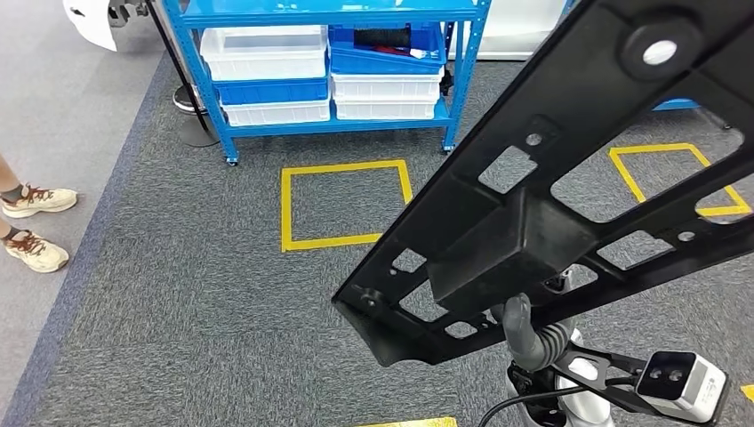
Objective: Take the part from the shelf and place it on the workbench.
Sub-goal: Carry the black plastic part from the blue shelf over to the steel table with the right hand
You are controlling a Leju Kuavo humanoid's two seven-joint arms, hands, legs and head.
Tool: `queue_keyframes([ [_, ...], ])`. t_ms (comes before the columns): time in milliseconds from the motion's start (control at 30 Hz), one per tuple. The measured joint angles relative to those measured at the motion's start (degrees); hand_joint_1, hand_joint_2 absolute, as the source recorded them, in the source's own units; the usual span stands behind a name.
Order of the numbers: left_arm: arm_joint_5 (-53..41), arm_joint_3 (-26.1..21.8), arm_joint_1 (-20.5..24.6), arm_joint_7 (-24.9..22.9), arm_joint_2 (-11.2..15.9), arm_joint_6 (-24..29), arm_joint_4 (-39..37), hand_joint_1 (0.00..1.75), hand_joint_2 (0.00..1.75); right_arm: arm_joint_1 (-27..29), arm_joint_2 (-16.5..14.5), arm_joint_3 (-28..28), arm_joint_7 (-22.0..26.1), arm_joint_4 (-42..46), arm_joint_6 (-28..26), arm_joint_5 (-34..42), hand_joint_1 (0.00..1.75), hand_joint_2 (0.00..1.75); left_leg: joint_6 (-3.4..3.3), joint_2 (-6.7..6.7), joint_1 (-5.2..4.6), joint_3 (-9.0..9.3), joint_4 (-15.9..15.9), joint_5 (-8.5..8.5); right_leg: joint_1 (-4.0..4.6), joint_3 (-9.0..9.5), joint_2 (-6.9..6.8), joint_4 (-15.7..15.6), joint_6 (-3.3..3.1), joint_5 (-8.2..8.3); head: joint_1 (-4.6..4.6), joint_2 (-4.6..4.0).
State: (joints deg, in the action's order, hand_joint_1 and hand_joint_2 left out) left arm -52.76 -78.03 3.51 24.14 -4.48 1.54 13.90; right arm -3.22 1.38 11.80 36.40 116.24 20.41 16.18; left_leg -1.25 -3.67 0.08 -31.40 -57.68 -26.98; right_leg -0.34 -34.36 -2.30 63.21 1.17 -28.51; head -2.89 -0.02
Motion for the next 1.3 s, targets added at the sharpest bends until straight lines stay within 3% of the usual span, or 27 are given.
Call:
queue_keyframes([
  [33,0.07,-0.1,-0.02,0.11,0.03,0.01,0.0,0.0,1.75,-0.08,0.09,-0.06,0.03,0.31,-0.37,0.07,1.75,1.75,0.21,-0.33,-0.16,0.0,-0.06,-0.03,0.27,1.49,-0.95,-2.97,-0.4,0.82,0.0,0.0],
  [100,0.3,-0.44,-0.07,0.23,0.1,0.07,0.0,0.0,1.75,-0.11,0.33,-0.2,0.15,0.83,-0.8,0.32,1.75,1.75,0.73,-1.18,-0.41,0.0,-0.12,-0.06,0.74,2.17,-1.51,-5.05,-0.98,1.05,0.0,0.0],
  [167,0.5,-0.73,-0.01,0.28,0.18,0.19,0.0,0.0,1.75,0.01,0.66,-0.36,0.26,1.21,-0.96,0.54,1.75,1.75,1.34,-1.66,-0.4,0.07,-0.2,-0.28,0.45,1.95,-0.24,-5.33,-1.51,1.52,0.0,0.0],
  [200,0.54,-0.8,0.01,0.32,0.2,0.25,0.0,0.0,1.75,-0.01,0.8,-0.43,0.31,1.32,-1.03,0.66,1.75,1.75,1.67,-0.92,-0.31,-0.16,-0.89,-0.96,0.25,1.89,0.32,-5.51,-1.81,1.78,0.0,0.0],
  [267,0.46,-0.84,-0.08,0.39,0.27,0.33,0.0,0.0,1.75,-0.71,0.98,-0.57,0.0,1.25,-1.77,1.29,1.75,1.75,2.26,1.62,0.02,-2.19,-5.83,-4.19,-0.02,1.65,1.39,-5.76,-2.36,2.26,-0.01,0.0],
  [333,0.11,-0.85,-0.28,0.52,0.4,0.31,0.0,0.0,1.75,-2.93,1.41,-1.07,-1.05,0.4,-3.05,2.63,1.75,1.75,2.57,2.97,0.17,-5.71,-13.71,-7.82,-0.02,1.14,2.78,-5.69,-2.6,2.62,-0.01,0.0],
  [367,-0.12,-0.84,-0.3,0.63,0.49,0.22,0.0,0.0,1.75,-4.33,1.83,-1.58,-1.65,-0.31,-3.58,3.51,1.75,1.75,2.69,3.12,0.21,-6.91,-16.28,-8.44,-0.02,0.93,3.53,-5.64,-2.58,2.78,-0.01,0.0],
  [400,-0.35,-0.84,-0.28,0.8,0.57,0.06,0.0,0.0,1.75,-5.54,2.33,-2.3,-2.07,-1.05,-3.93,4.36,1.75,1.75,2.74,3.17,0.27,-7.05,-16.59,-7.85,-0.03,0.81,4.26,-5.57,-2.49,2.91,0.0,0.0],
  [467,-0.81,-0.83,-0.22,1.15,0.78,-0.43,0.0,0.0,1.75,-6.82,3.42,-3.96,-2.32,-1.99,-4.15,5.64,1.75,1.75,2.73,3.72,0.56,-4.24,-10.77,-4.09,-0.07,0.76,5.48,-5.35,-2.22,3.01,0.0,0.0],
  [533,-1.16,-0.83,-0.24,1.3,1.01,-0.81,0.0,0.0,1.75,-6.98,4.35,-5.44,-1.88,-2.17,-4.05,6.17,1.75,1.75,2.52,5.84,0.89,-0.73,-3.42,-1.41,0.0,0.41,6.5,-4.95,-1.68,3.04,0.0,0.0],
  [600,-1.38,-0.82,-0.25,1.27,1.16,-0.93,0.0,0.0,1.75,-6.65,5.11,-6.8,-1.35,-2.1,-4.06,6.46,1.75,1.75,2.08,6.97,0.87,0.29,-0.86,-1.1,-0.01,-0.21,7.45,-4.75,-0.9,3.31,-0.01,0.0],
  [633,-1.52,-0.81,-0.21,1.26,1.22,-0.96,0.0,0.0,1.75,-6.37,5.42,-7.52,-1.21,-2.05,-4.18,6.61,1.75,1.75,1.75,6.53,0.8,0.23,-0.71,-0.94,-0.06,-0.43,7.93,-4.79,-0.49,3.53,-0.01,0.0],
  [667,-1.68,-0.79,-0.13,1.25,1.28,-1.07,0.0,0.0,1.75,-6.04,5.74,-8.35,-1.16,-1.99,-4.42,6.77,1.75,1.75,1.34,5.97,0.84,0.21,-0.53,-0.71,-0.15,-0.57,7.95,-4.76,-0.15,3.58,-0.01,0.0],
  [733,-2.04,-0.74,-0.01,1.32,1.39,-1.5,0.0,0.0,1.75,-5.61,6.55,-10.19,-1.2,-1.87,-5.11,7.27,1.75,1.75,0.45,4.81,0.98,0.25,-0.03,-0.24,-0.15,-1.55,6.08,-2.77,0.45,2.14,0.0,0.0],
  [800,-2.35,-0.68,-0.15,1.45,1.5,-1.93,0.0,0.0,1.75,-5.11,7.53,-12.22,-1.26,-1.77,-5.82,8.12,1.75,1.75,-0.06,3.62,0.91,0.13,0.17,-0.06,-0.21,-4.47,3.56,3.59,1.01,-1.51,0.0,0.0],
  [833,-2.55,-0.67,-0.27,1.5,1.57,-2.07,0.0,0.0,1.75,-4.59,8.0,-13.25,-1.28,-1.69,-6.05,8.59,1.75,1.75,-0.16,3.0,0.84,0.02,0.15,-0.07,-0.32,-6.27,3.05,7.5,1.27,-3.25,0.0,0.0],
  [867,-2.7,-0.65,-0.36,1.5,1.65,-2.17,0.0,0.0,1.75,-3.87,8.45,-14.24,-1.29,-1.57,-6.19,9.06,1.75,1.75,-0.17,2.39,0.79,-0.04,0.13,-0.08,-0.43,-7.51,2.84,10.31,1.47,-4.17,0.0,0.0],
  [900,-2.88,-0.63,-0.38,1.43,1.75,-2.3,0.0,0.0,1.75,-3.09,8.95,-15.26,-1.31,-1.42,-6.18,9.74,1.75,1.75,-0.17,1.77,0.77,-0.06,0.11,-0.12,-0.51,-7.75,2.7,11.12,1.58,-4.01,0.0,0.0],
  [933,-3.07,-0.62,-0.35,1.28,1.86,-2.45,0.0,0.0,1.75,-2.36,9.54,-16.44,-1.38,-1.32,-5.78,10.67,1.75,1.75,-0.14,1.17,0.75,-0.03,0.09,-0.17,-0.56,-6.88,2.47,9.7,1.63,-2.87,0.0,0.0],
  [1000,-3.4,-0.59,-0.21,0.81,2.03,-2.7,0.0,0.0,1.75,-1.56,10.83,-19.97,-1.84,-1.54,-3.23,12.95,1.75,1.75,0.07,0.16,0.64,0.12,0.03,-0.37,-0.46,-2.58,0.75,1.86,1.43,0.53,0.0,0.0],
  [1067,-3.66,-0.57,-0.12,0.34,2.16,-2.74,0.0,0.0,1.75,-1.53,11.58,-24.71,-2.64,-2.26,0.47,14.24,1.75,1.75,0.54,-0.65,0.29,0.23,-0.14,-0.66,-0.01,0.44,-0.88,-4.04,0.64,2.26,0.0,0.0],
  [1100,-3.74,-0.56,-0.11,0.18,2.23,-2.72,0.0,0.0,1.75,-1.53,11.68,-26.78,-3.03,-2.59,1.85,14.33,1.75,1.75,0.83,-1.11,0.14,0.29,-0.15,-0.77,0.21,0.76,-1.05,-4.93,0.19,2.29,0.0,0.0],
  [1167,-3.8,-0.56,-0.02,0.03,2.32,-2.67,0.0,0.0,1.75,-1.3,11.66,-29.29,-3.68,-2.82,3.63,13.66,1.75,1.75,1.47,-1.96,0.01,0.46,-0.12,-1.0,0.21,0.52,0.28,-5.04,-0.64,2.5,0.0,0.0],
  [1233,-3.91,-0.56,0.11,-0.05,2.33,-2.62,-0.01,0.0,1.75,-0.98,11.53,-30.06,-4.16,-2.5,4.7,12.14,1.75,1.75,2.11,-0.51,0.14,-0.04,-1.72,-2.43,-0.09,0.51,1.36,-5.35,-1.35,2.77,-0.01,0.0],
  [1300,-4.08,-0.56,0.09,-0.18,2.34,-2.56,-0.02,0.0,1.75,-0.61,11.1,-30.03,-4.48,-1.76,5.24,10.55,1.75,1.75,2.49,2.16,0.3,-2.63,-7.72,-5.95,-0.2,0.49,2.31,-5.51,-1.91,2.92,-0.01,0.0],
])
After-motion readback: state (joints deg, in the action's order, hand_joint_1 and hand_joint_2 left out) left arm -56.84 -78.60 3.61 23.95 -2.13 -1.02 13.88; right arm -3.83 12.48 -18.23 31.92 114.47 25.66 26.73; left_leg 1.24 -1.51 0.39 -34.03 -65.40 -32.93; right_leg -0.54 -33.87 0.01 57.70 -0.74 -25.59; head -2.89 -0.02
